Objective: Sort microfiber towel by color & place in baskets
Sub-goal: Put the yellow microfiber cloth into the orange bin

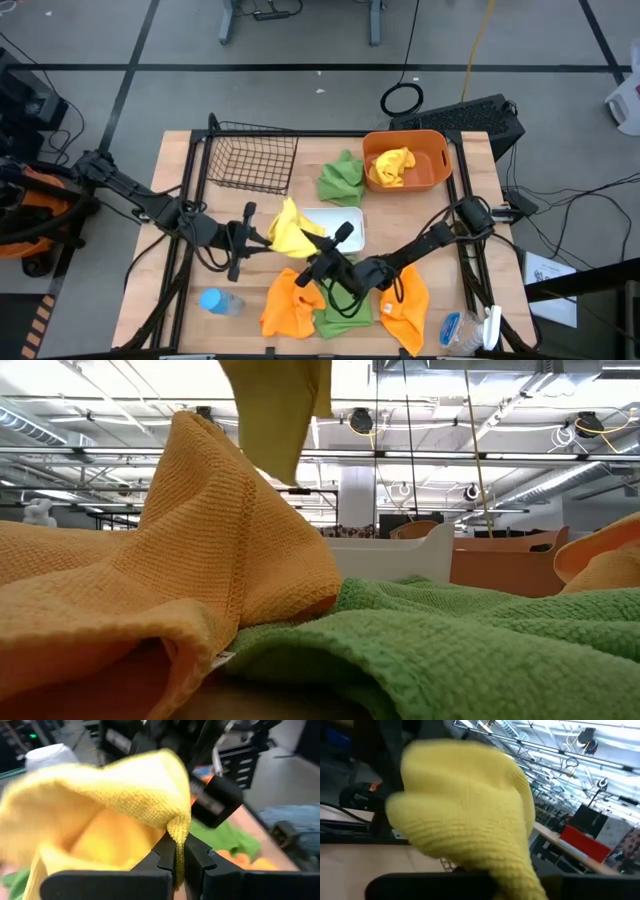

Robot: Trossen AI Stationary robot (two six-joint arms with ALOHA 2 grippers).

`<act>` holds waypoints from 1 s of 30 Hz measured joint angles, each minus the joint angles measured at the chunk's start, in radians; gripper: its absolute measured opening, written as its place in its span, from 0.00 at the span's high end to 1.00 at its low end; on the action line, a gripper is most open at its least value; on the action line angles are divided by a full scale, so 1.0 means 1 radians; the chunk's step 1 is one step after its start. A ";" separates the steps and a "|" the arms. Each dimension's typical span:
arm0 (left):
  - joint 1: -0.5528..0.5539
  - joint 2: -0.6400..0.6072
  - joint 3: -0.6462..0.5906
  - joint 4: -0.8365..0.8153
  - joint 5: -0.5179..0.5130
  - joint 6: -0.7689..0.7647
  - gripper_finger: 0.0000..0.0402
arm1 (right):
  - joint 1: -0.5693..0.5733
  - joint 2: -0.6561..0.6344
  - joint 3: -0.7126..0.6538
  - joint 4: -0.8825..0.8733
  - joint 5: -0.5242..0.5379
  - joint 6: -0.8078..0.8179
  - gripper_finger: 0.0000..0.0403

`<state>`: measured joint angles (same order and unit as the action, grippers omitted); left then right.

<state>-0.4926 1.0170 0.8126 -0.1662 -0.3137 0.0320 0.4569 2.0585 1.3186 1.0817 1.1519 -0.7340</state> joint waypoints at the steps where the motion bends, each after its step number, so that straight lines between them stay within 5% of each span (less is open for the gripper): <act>1: 0.000 0.001 -0.009 0.001 -0.014 0.000 0.95 | 0.003 -0.006 0.000 -0.001 0.001 -0.014 0.99; 21: -0.001 0.004 -0.080 -0.012 -0.066 -0.086 0.61 | 0.034 -0.058 -0.001 -0.161 0.021 -0.013 0.99; 30: -0.001 0.004 -0.080 -0.010 -0.070 -0.130 0.56 | 0.028 -0.166 -0.001 -0.303 0.156 -0.217 0.99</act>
<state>-0.4932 1.0206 0.7322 -0.1762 -0.3838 -0.0981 0.4851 1.8922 1.3178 0.7782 1.3075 -0.9512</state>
